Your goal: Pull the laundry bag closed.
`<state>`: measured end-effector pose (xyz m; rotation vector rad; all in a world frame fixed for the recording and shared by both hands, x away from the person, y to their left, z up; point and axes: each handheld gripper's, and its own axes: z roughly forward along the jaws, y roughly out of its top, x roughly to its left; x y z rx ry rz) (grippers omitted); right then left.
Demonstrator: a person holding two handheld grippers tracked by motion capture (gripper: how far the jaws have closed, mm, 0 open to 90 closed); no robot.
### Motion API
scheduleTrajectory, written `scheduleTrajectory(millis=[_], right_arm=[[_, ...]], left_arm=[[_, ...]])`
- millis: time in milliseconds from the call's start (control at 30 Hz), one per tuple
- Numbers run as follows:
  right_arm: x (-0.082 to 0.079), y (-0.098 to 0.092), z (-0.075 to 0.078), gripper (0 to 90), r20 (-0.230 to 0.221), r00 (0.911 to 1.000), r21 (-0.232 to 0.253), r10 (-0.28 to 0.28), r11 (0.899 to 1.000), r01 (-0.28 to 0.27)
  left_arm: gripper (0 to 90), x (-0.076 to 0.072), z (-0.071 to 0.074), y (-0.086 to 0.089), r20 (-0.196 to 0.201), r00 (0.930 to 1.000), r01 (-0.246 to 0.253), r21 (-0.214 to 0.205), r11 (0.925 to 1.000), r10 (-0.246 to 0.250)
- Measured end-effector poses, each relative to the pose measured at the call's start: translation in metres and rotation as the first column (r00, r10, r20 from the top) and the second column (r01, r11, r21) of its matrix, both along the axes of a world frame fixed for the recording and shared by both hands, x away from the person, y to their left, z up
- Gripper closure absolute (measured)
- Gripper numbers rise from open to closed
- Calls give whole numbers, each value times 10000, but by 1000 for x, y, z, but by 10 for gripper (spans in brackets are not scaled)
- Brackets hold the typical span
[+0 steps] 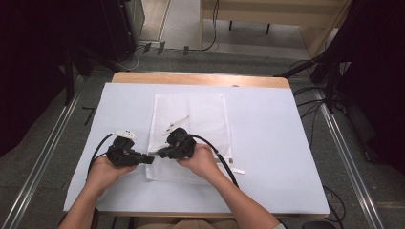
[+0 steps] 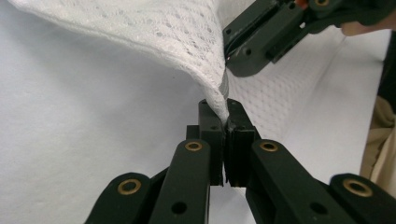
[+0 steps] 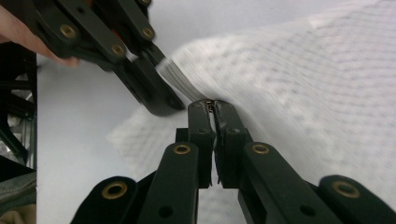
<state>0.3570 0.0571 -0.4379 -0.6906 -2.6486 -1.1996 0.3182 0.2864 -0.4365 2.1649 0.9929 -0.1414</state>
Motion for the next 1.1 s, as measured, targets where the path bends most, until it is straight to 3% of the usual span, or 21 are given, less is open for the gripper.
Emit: scheduleTrajectory(millis=[133, 300, 400, 533, 700, 867, 1100], right_arm=[[0, -6, 0, 882, 149, 9998, 120, 125, 9998, -126], [2, -7, -4, 881, 23, 9999, 153, 166, 9997, -166], [0, -9, -3, 881, 237, 9995, 91, 224, 9997, -226], [1, -13, -3, 881, 123, 9998, 195, 144, 9997, -147], [-1, -18, -2, 881, 265, 9996, 27, 89, 10000, -90], [1, -25, -3, 881, 32, 9999, 4, -140, 9999, 140], [-1, -35, -3, 881, 71, 9998, -77, -177, 9998, 178]], left_arm=[[891, 0, -1, -1, -203, 9998, 67, -194, 9998, -71], [889, -1, -2, -3, -131, 9999, 53, -48, 10000, -54], [889, -1, -2, -2, -115, 9999, 33, -106, 9999, -34], [889, -2, 0, -3, -205, 9998, -14, -313, 9995, 7], [889, -2, -1, -3, -237, 9997, -14, -222, 9998, 8], [890, -2, -1, -3, -214, 9998, -37, -173, 9998, 34], [889, -3, -1, -5, -220, 9998, 13, -123, 9999, -16]])
